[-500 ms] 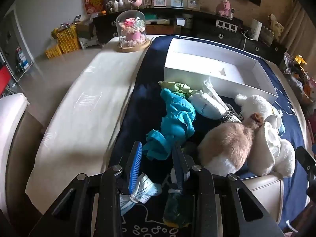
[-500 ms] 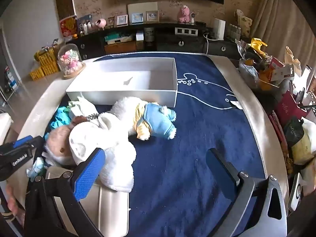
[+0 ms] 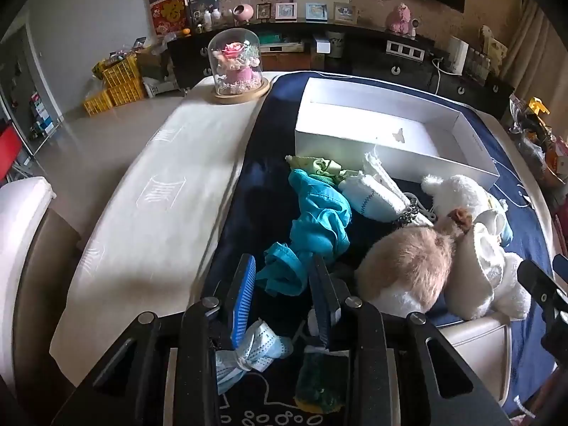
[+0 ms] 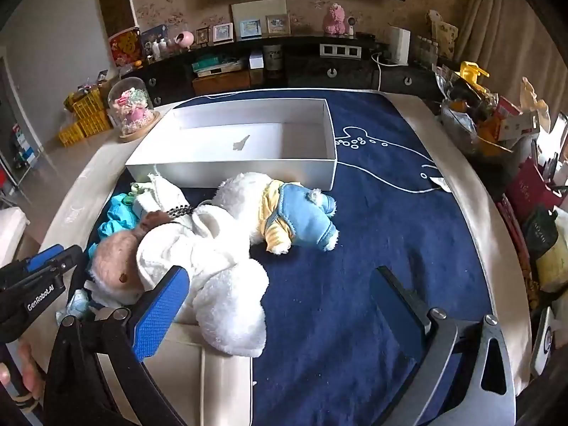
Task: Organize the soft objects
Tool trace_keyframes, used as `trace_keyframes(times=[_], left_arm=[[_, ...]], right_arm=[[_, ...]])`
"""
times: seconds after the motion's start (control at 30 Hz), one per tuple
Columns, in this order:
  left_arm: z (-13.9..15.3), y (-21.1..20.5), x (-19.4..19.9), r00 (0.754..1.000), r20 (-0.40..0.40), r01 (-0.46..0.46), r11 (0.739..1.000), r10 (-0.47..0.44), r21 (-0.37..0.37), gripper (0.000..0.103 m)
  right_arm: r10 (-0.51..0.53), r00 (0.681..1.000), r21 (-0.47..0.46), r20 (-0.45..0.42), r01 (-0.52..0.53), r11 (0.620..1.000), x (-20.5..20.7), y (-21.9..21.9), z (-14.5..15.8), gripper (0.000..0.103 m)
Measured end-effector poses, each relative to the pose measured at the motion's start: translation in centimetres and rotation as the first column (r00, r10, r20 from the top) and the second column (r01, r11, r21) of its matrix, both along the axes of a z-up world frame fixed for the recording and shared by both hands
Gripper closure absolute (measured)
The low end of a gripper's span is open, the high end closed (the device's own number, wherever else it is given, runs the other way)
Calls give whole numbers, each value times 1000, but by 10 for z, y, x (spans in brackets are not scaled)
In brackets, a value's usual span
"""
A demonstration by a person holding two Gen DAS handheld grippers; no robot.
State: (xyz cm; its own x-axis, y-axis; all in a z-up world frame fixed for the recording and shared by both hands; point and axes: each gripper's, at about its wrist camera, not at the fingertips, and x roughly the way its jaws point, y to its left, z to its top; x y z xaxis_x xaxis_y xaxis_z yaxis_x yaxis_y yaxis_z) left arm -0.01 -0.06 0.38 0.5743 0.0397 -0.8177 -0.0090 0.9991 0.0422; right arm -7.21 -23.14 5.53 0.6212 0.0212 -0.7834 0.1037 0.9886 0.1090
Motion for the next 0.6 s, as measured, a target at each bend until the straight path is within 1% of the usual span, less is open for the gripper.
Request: trace_keyframes(times=[0.03,0.07,0.13,0.2,0.3,0.33,0.37,0.43,0.47,0.5,0.53,0.57,0.6], left_arm=[[0,0,0,1000,-2,0,1000,0,-2,73],[-1,0,1,1000,-3,0,1000,0,-4,73],[-1,-1,1,1000,-3,1,1000,-1,-2,73],[-1,-3,1,1000,-4,3,1000,-3,2,73],[-2,-4,1,1000,-6,3,1000,-3,3,73],[-3,-4,1,1000,-5,3,1000,-3,5,73],[-3,-4,1,1000,-6,4,1000,-4,6,73],[-3,-4,1,1000,-8,5,1000,-5,2,73],[-2,-5,0,1000,-8,5,1000,-5,2,73],[-2,-5,0,1000,-8,5,1000,-5,3,73],[-2,-5,0,1000,-8,6,1000,-6,3,73],[-3,-5,0,1000,-8,5,1000,-5,2,73],[-3,-5,0,1000,-8,6,1000,-6,3,73]], right_arm=[[-7,1000,2,-2,7,1000,2,1,-1,41],[-12,1000,7,-8,12,1000,5,3,-3,35],[-24,1000,18,-16,24,1000,11,7,-6,35],[-27,999,32,-27,28,999,15,0,-9,41],[-30,999,36,-31,32,999,14,-1,-10,35],[-30,999,38,-31,31,999,14,-1,-10,35],[-30,999,40,-30,31,999,14,-1,-10,38],[-31,999,38,-29,32,999,14,0,-10,38],[-32,999,38,-29,33,999,13,-1,-10,41],[-32,999,38,-30,33,999,14,-1,-10,38],[-33,999,37,-31,34,999,14,-1,-10,41],[-32,999,37,-33,34,999,14,-1,-11,41],[-33,999,37,-32,34,999,14,-1,-11,38]])
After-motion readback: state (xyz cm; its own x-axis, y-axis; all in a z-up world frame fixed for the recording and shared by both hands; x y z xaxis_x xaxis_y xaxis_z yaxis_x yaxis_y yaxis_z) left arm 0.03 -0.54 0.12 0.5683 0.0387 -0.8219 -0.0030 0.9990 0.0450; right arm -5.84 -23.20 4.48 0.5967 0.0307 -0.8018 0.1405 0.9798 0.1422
